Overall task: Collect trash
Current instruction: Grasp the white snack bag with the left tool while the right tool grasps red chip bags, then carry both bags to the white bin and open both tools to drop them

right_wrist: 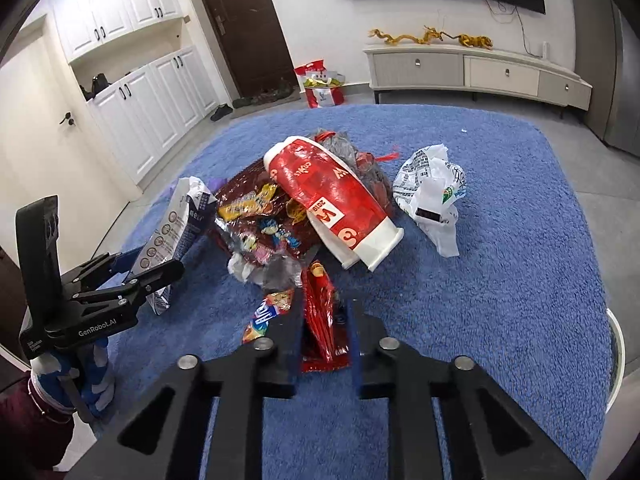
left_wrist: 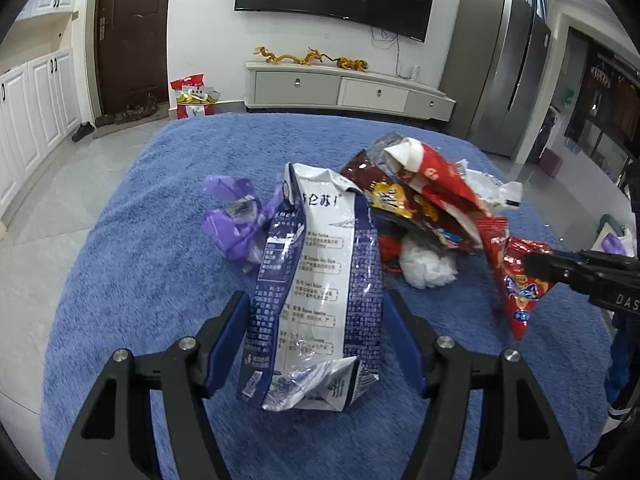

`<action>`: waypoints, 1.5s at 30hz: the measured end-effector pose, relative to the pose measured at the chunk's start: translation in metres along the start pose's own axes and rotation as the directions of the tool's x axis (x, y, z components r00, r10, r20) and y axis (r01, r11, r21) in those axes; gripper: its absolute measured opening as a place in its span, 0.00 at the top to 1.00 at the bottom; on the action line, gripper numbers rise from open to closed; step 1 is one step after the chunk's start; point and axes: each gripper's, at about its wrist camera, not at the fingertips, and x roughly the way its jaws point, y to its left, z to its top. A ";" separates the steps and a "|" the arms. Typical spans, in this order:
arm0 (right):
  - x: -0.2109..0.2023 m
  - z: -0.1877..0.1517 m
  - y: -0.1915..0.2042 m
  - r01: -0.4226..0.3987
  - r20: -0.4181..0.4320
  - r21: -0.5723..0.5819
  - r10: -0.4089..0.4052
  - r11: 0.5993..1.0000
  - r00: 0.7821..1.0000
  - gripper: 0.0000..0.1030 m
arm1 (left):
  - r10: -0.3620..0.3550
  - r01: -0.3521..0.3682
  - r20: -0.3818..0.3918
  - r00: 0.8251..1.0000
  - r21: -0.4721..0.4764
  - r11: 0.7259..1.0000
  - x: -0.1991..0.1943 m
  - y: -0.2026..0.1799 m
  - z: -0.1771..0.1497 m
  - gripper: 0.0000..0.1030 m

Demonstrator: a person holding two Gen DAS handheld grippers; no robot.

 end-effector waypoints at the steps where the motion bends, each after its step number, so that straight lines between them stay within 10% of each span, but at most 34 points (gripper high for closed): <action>1: -0.003 -0.002 0.002 -0.001 0.001 -0.005 0.001 1.000 1.000 0.85 | -0.012 0.012 0.003 1.000 -0.006 1.000 -0.005 -0.001 -0.003 0.36; 27: -0.116 -0.047 0.010 0.054 0.151 -0.039 -0.048 0.998 0.987 0.88 | -0.140 0.140 0.130 0.982 0.013 0.990 -0.104 -0.037 0.006 0.36; 45: -0.201 -0.078 -0.145 0.255 0.251 0.228 -0.310 0.940 0.917 0.88 | -0.405 0.401 -0.022 0.914 0.202 0.894 -0.042 -0.228 0.078 0.36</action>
